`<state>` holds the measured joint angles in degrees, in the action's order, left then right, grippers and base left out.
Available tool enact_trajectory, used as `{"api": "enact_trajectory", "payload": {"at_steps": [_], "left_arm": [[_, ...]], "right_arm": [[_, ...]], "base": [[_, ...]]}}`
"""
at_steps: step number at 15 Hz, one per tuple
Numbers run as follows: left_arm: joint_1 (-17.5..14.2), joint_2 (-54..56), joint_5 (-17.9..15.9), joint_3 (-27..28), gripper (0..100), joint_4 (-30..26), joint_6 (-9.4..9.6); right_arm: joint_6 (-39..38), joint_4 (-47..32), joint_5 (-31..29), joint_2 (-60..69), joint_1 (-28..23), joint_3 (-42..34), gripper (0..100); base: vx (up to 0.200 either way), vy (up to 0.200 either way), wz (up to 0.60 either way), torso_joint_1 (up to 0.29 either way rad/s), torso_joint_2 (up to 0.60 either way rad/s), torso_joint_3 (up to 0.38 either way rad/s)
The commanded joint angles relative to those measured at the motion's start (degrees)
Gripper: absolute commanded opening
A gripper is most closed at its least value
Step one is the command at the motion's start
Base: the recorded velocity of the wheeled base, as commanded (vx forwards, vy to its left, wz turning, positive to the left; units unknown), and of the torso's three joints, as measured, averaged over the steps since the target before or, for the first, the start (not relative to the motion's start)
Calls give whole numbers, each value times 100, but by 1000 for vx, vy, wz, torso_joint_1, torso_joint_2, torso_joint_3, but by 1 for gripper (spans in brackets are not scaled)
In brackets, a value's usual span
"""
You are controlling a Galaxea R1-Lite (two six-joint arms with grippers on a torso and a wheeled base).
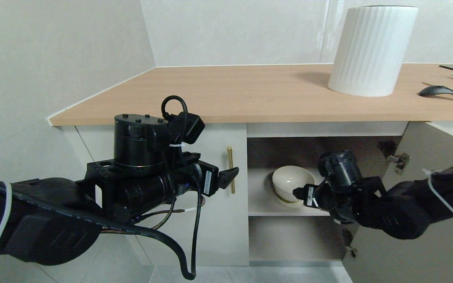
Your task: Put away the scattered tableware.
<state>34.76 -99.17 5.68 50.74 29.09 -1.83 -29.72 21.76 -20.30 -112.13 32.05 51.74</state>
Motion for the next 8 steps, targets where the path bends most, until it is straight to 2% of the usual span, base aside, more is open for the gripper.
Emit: {"api": "enact_trajectory", "payload": {"at_steps": [1,3,6,8], "left_arm": [[5,38,3,-29,100,1,-2],[40,47,12,-46,100,1,-11],[146,21,12,-64,100,1,-11],[181,12,12,-73,100,9,-11]], "right_arm": [[28,-137,35,789,363,-726,100],[-16,-137,193,1281,627,-1298,100],[-245,-128,193,1563,1154,-1605,100],[-254,-128,175,1598,1207,-1597,100]], "base": [[0,0,0,0,0,0],[0,0,0,0,0,0],[-200,0,0,7,2,-1],[-200,0,0,-2,2,2]]}}
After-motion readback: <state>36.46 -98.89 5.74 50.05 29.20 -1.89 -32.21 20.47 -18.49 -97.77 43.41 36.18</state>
